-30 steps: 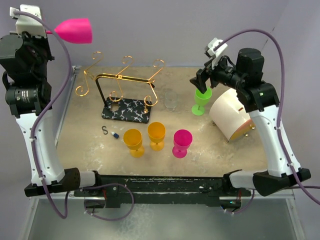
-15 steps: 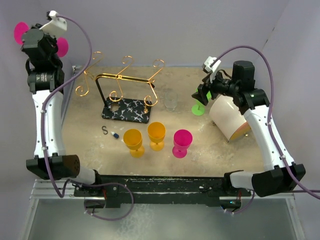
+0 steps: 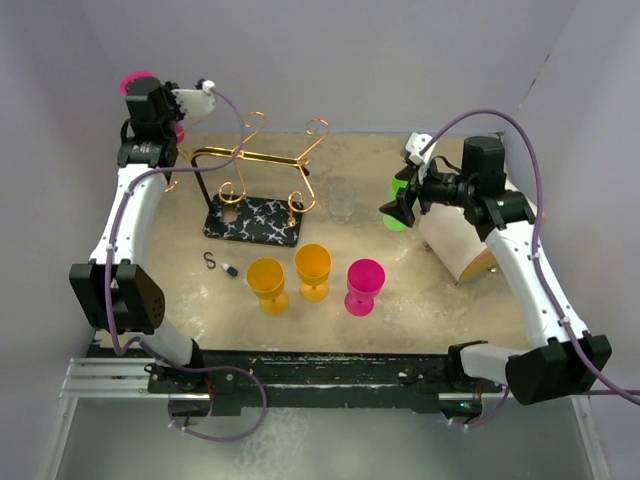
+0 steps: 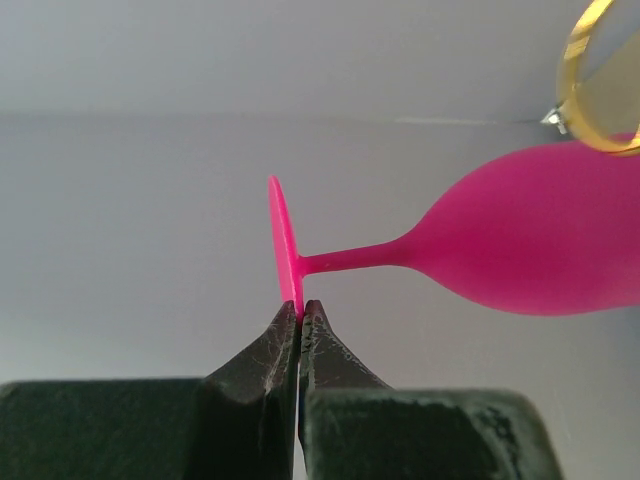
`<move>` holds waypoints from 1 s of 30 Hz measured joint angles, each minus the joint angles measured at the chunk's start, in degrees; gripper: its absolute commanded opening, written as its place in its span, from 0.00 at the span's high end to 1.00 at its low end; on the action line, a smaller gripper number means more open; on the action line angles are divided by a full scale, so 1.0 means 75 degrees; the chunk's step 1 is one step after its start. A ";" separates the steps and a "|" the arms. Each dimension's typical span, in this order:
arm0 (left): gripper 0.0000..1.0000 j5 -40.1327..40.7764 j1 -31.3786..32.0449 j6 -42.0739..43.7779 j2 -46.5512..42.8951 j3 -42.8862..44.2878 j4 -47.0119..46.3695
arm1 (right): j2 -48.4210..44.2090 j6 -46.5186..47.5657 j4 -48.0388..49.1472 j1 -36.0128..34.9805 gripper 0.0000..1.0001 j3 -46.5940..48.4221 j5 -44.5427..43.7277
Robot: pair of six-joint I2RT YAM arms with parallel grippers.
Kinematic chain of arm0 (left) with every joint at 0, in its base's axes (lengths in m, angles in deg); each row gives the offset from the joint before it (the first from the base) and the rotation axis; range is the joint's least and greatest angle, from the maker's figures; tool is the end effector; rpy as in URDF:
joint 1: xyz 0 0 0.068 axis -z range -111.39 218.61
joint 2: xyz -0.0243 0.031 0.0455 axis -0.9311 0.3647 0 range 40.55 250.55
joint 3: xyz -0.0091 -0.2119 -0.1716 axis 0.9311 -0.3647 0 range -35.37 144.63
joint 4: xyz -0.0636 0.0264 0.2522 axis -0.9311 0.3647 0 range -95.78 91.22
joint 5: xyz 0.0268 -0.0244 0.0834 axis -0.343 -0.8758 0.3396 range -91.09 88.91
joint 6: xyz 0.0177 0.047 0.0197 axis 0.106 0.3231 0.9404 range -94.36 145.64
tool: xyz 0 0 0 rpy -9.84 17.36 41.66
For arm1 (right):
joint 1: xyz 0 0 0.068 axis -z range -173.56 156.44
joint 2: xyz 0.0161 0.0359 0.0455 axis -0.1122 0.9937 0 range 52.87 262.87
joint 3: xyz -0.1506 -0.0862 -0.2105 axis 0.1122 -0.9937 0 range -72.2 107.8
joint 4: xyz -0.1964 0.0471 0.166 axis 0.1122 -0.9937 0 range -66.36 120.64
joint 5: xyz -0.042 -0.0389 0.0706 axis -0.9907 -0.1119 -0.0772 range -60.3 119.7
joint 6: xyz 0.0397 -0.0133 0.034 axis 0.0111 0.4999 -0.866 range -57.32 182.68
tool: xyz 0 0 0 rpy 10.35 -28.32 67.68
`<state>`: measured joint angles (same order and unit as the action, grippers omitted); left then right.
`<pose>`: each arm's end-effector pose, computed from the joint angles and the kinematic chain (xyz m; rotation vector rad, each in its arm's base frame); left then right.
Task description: Place the wine glass upside down on the wine glass rack
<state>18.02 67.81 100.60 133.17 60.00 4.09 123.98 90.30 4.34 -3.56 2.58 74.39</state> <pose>0.3806 0.0171 0.4355 0.8897 1.6302 1.2402 0.2584 0.0710 0.4007 -1.0573 1.5599 0.5527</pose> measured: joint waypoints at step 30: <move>1.00 -0.1929 0.0536 0.1314 -0.0131 -0.0644 0.1113 | -0.0184 0.0000 0.0367 0.0090 0.14 -0.0289 0.0181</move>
<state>3.55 71.84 110.45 132.19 55.17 12.44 122.61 90.30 7.09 -2.88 0.42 75.74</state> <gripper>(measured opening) 0.011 0.860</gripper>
